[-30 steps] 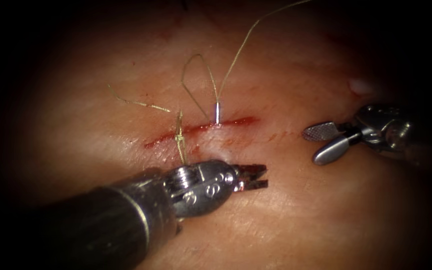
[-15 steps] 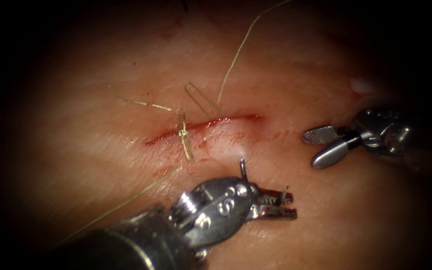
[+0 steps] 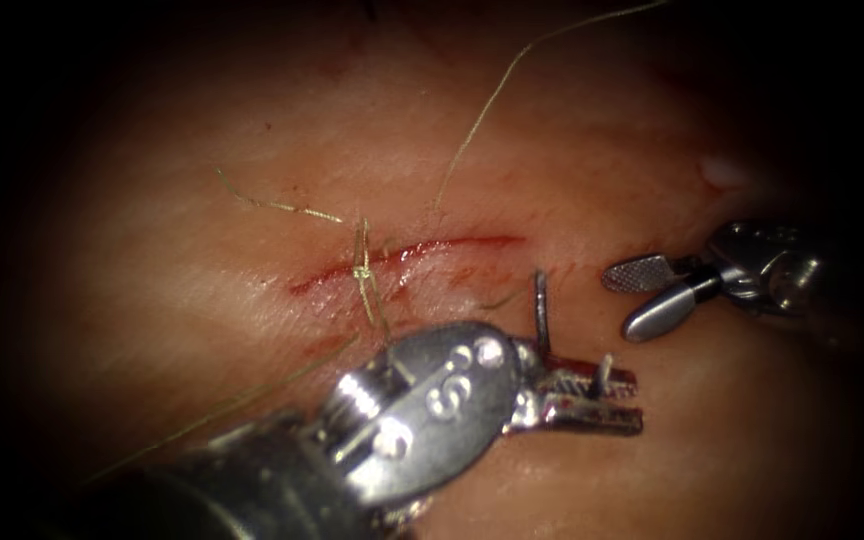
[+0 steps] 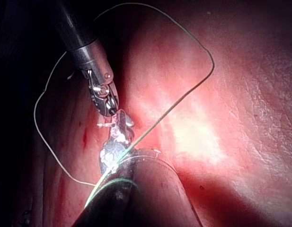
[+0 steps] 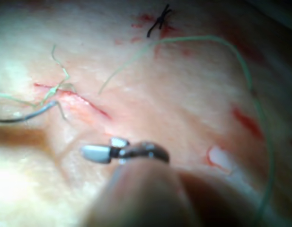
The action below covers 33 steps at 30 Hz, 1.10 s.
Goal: Wound Closure
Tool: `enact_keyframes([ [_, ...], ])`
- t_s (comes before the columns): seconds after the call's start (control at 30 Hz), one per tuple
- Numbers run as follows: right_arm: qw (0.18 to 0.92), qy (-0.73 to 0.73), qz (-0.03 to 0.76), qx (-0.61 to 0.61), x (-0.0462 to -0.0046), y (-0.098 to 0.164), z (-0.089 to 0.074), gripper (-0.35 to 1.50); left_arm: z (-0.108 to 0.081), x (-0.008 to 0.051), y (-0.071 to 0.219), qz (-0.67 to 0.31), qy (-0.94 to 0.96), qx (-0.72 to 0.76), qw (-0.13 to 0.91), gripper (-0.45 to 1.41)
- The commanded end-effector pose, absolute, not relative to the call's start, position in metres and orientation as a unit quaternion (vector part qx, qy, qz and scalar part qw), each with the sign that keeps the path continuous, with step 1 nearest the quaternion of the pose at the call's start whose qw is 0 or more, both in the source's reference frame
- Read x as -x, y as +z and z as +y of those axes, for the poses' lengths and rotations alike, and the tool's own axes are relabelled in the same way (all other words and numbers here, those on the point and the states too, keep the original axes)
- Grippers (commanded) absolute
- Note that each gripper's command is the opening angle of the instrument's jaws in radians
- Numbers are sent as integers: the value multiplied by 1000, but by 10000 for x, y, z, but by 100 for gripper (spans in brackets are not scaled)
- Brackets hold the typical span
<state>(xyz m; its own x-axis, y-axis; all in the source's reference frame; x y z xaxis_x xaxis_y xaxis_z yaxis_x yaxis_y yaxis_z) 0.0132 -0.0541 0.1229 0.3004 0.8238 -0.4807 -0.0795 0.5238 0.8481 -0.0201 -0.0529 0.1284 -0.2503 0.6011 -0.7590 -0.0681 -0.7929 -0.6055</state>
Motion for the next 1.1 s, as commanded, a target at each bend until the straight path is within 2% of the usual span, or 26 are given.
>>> enact_keyframes([
  [0.03,716,313,502,-369,-139,1235,-540,132,-523,202,1291,-209,775,562,200,-45],
  [0.47,735,270,529,-327,-148,1224,-562,135,-447,156,1289,-60,843,528,88,-45],
  [0.6,746,244,541,-301,-159,1214,-566,145,-414,142,1279,-47,847,524,77,-45],
  [0.87,768,243,550,-219,-184,1180,-550,145,-382,133,1268,-30,852,518,67,-45],
  [1.1,779,272,541,-162,-195,1175,-560,133,-396,125,1268,-22,854,516,68,-45],
])
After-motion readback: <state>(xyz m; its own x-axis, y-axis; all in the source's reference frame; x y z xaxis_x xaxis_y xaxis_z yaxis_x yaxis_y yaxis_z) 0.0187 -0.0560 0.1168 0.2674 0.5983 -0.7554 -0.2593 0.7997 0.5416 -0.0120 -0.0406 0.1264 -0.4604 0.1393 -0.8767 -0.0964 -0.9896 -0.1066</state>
